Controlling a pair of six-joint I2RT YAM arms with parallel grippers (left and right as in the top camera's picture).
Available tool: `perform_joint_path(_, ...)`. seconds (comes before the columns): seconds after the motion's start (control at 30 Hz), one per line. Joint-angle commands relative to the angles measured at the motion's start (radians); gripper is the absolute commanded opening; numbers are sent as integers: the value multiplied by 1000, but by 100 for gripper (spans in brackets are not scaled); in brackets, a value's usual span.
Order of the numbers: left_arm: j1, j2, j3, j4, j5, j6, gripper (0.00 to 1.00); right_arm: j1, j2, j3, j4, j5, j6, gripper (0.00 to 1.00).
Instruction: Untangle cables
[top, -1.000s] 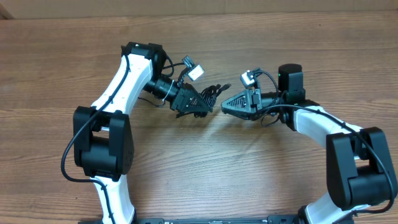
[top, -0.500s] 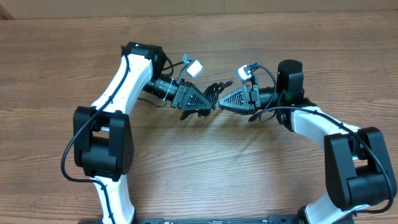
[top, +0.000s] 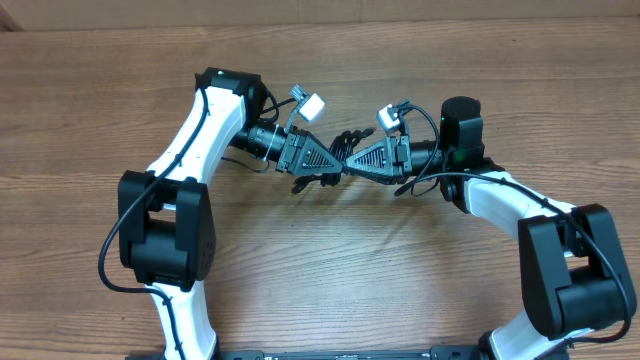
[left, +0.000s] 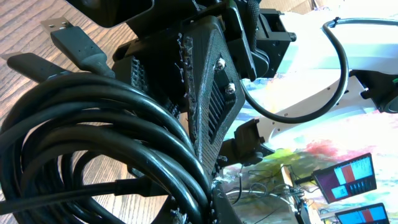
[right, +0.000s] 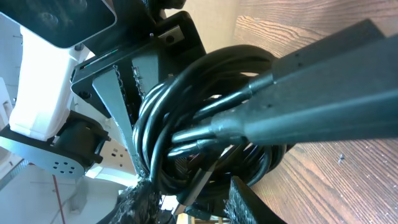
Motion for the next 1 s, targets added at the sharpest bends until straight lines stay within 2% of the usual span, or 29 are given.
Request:
perform_joint_path(0.0,-24,-5,21,-19,129,128,4,8,8,-3,24,56,5,34)
perform_joint_path(0.3,-36,-5,21,-32,98,128,5,8,8,-3,117,59,53,33)
perform_joint_path(0.6,-36,-5,21,-32,106,128,4,23,8,-3,117,59,51,4)
perform_joint_path(0.83,-36,-5,21,-35,104,128,4,23,8,-3,107,62,48,4)
perform_joint_path(0.97,-35,-5,21,-34,82,128,4,23,8,-3,35,91,16,4)
